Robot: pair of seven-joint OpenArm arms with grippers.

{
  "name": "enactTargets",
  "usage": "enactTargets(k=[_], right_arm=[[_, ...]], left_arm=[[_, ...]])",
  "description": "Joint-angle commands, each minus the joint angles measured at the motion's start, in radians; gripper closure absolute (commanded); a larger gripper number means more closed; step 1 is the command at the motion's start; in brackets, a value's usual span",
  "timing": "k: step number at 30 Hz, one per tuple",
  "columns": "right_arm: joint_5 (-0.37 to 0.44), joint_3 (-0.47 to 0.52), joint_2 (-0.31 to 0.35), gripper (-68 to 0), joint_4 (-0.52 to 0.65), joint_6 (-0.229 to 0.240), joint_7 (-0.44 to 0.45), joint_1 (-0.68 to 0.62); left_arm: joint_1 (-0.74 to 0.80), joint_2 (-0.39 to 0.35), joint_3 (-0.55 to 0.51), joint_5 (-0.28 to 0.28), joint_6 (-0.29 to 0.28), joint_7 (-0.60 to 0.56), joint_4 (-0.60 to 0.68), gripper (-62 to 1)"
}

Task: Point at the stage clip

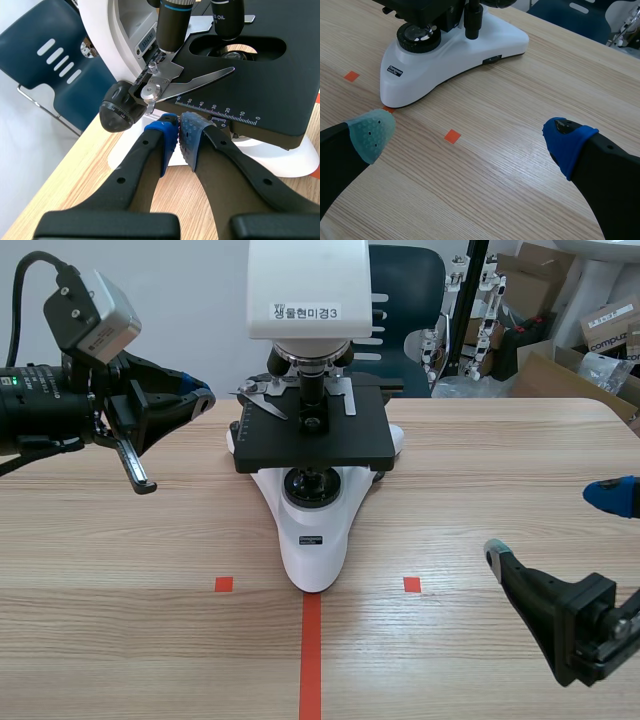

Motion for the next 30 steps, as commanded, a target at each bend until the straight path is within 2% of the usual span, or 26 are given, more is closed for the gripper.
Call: enactTargets(k=[1, 24, 26, 27, 30], right_arm=[[0.011, 0.003, 0.011, -66.5, 0.008, 0.000, 0.018, 0.009], [0.011, 0.003, 0.011, -66.5, 0.008, 0.000, 0.018, 0.009], [0.011, 0.003, 0.011, -66.5, 0.008, 0.000, 0.018, 0.009], [0.011, 0.003, 0.011, -66.5, 0.008, 0.000, 0.018, 0.009], [0.011, 0.003, 0.011, -66.5, 0.008, 0.000, 0.018, 0.009]], left_arm=[[-0.014, -0.001, -0.009, -0.014, -0.002, -0.011, 0.011, -5.5], [-0.014, -0.001, -0.010, -0.013, -0.002, -0.010, 0.011, -6.7], [-0.014, -0.001, -0.010, -0.011, -0.002, -0.011, 0.011, -14.2], [-0.014, -0.001, -0.010, -0.011, -0.002, -0.011, 0.011, -20.8], [-0.014, -0.001, -0.010, -0.015, 0.000, -0.011, 0.011, -49.2]])
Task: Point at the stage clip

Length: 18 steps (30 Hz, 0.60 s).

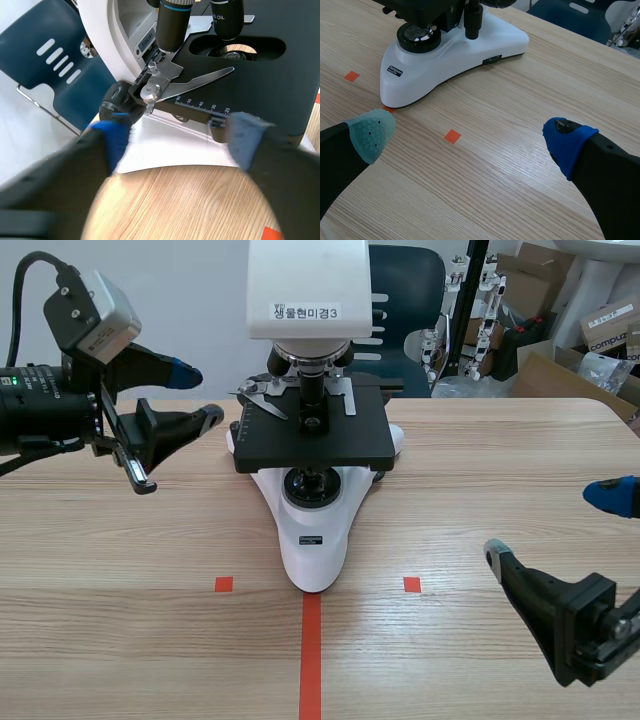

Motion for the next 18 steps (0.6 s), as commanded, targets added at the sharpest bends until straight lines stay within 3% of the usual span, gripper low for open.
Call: enactTargets(k=[1, 7, 12, 15, 18], right_arm=[[0.011, 0.003, 0.011, -66.5, 0.008, 0.000, 0.018, 0.009], [0.011, 0.003, 0.011, -66.5, 0.008, 0.000, 0.018, 0.009], [0.011, 0.003, 0.011, -66.5, 0.008, 0.000, 0.018, 0.009], [0.010, 0.003, 0.011, -66.5, 0.008, 0.000, 0.018, 0.009], [0.010, 0.003, 0.010, -66.5, 0.008, 0.000, 0.018, 0.009]], left_arm=[[-0.014, -0.001, -0.010, -0.017, 0.002, -0.010, 0.011, -55.0], [-0.014, -0.001, -0.010, -0.027, 0.005, -0.005, 0.011, -62.3], [-0.002, -0.010, -0.010, -0.077, 0.004, -0.017, 0.014, -62.3], [0.034, -0.032, -0.010, -0.100, 0.009, -0.085, 0.020, -62.3], [0.114, -0.083, -0.011, -0.144, 0.106, -0.183, 0.051, -62.3]])
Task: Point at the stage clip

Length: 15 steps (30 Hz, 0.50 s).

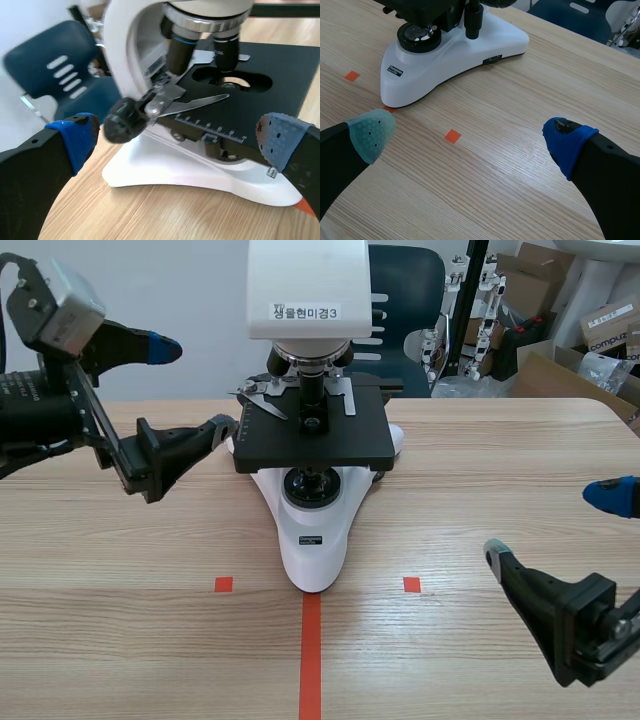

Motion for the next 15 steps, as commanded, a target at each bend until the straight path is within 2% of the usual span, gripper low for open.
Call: enactTargets(k=[1, 4, 7, 15], right_arm=[[0.011, 0.003, 0.010, -66.5, 0.008, 0.000, 0.018, 0.009], [0.011, 0.003, 0.010, -66.5, 0.008, 0.000, 0.018, 0.009], [0.011, 0.003, 0.010, -66.5, 0.008, 0.000, 0.018, 0.009], [0.011, 0.003, 0.010, -66.5, 0.008, 0.000, 0.018, 0.009]], left_arm=[[0.063, -0.052, -0.013, -0.036, 0.058, -0.058, 0.045, -62.3], [0.174, -0.102, -0.037, -0.068, 0.180, -0.127, 0.092, -62.3], [0.290, -0.132, -0.087, -0.074, 0.254, -0.154, 0.137, -62.3], [0.599, -0.140, -0.263, -0.077, 0.272, -0.166, 0.260, -62.3]])
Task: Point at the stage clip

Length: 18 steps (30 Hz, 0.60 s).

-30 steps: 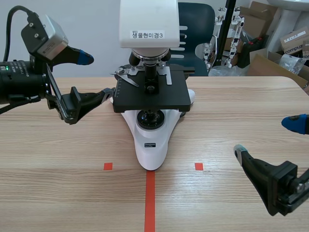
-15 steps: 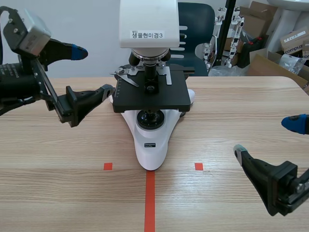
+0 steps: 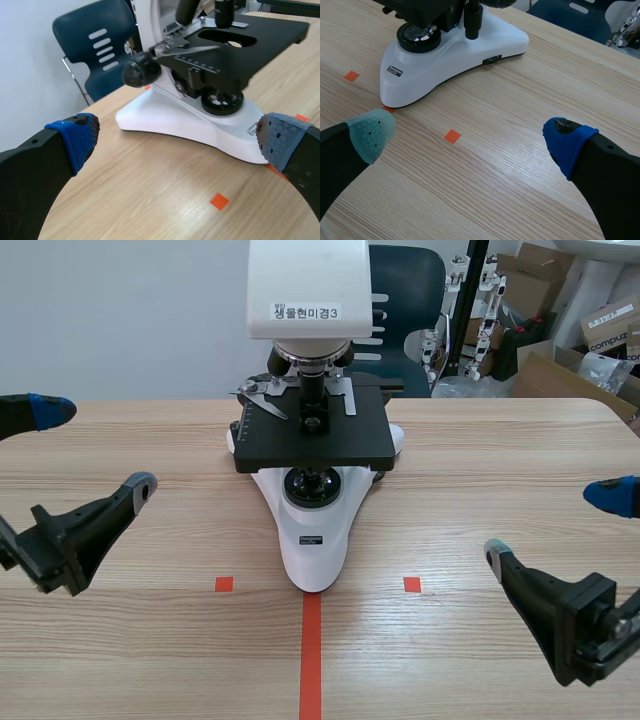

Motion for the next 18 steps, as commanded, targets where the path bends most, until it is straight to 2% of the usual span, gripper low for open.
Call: enactTargets(k=[1, 5, 10, 12, 15, 18], right_arm=[[0.011, 0.003, 0.010, -66.5, 0.008, 0.000, 0.018, 0.009], [0.011, 0.003, 0.010, -66.5, 0.008, 0.000, 0.018, 0.009], [0.011, 0.003, 0.011, -66.5, 0.008, 0.000, 0.019, 0.009], [0.011, 0.003, 0.011, -66.5, 0.008, 0.000, 0.018, 0.009], [0.011, 0.003, 0.010, -66.5, 0.008, 0.000, 0.018, 0.009], [0.011, 0.003, 0.010, -66.5, 0.008, 0.000, 0.019, 0.009]], left_arm=[[0.012, 0.004, -0.006, -0.014, 0.002, -0.014, 0.023, -62.3], [0.103, 0.004, -0.043, -0.047, 0.002, -0.014, 0.071, -62.3], [0.241, 0.047, -0.118, -0.043, 0.016, -0.070, 0.136, -62.3], [0.290, 0.105, -0.169, -0.015, 0.021, -0.079, 0.160, -62.3], [0.347, 0.222, -0.254, 0.074, 0.021, -0.079, 0.181, -62.3], [0.380, 0.346, -0.324, 0.140, 0.021, -0.090, 0.191, -62.3]])
